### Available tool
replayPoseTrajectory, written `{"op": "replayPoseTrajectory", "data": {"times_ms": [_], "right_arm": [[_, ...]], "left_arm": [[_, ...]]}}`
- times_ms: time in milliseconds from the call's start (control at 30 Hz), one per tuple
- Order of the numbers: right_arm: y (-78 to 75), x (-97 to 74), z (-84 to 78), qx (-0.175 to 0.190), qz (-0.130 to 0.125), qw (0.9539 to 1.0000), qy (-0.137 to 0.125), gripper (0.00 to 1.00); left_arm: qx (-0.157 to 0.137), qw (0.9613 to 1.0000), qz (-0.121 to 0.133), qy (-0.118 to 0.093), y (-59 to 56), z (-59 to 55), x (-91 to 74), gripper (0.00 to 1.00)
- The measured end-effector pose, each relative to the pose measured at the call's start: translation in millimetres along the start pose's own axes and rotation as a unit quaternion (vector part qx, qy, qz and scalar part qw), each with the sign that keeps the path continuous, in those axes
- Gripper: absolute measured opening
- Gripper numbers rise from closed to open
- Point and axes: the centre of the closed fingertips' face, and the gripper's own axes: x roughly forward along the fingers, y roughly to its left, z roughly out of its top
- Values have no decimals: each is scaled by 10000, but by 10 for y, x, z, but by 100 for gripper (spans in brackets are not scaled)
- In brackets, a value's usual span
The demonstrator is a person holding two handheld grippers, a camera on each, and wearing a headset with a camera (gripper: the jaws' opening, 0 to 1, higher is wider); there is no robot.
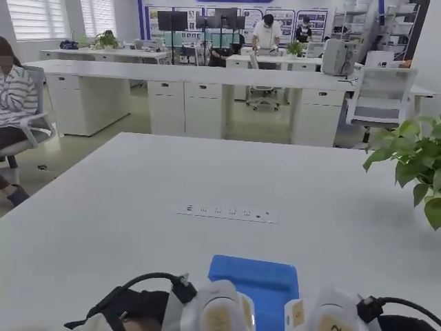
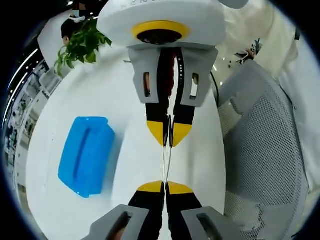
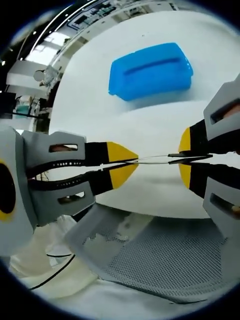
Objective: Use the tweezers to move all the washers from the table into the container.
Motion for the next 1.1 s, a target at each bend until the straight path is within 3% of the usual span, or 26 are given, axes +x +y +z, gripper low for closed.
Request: {"op": "replayPoseTrajectory", "data": {"times_ms": [367, 700, 933, 1100], "right_arm": [[-143, 205, -111, 315, -106, 9994, -16, 2], [-204, 383, -222, 672, -142, 9976, 73, 4], [-229, 391, -258, 627, -150, 9978, 130, 4], [-212, 386, -269, 479, -254, 9983, 193, 5]], "left_arm": [[88, 9999, 65, 83, 118, -108, 207, 0], [61, 9994, -105, 327, 163, -183, 382, 0], [-38, 9994, -171, 300, 192, -227, 469, 0], [178, 9984, -177, 508, 181, -298, 510, 0]]}}
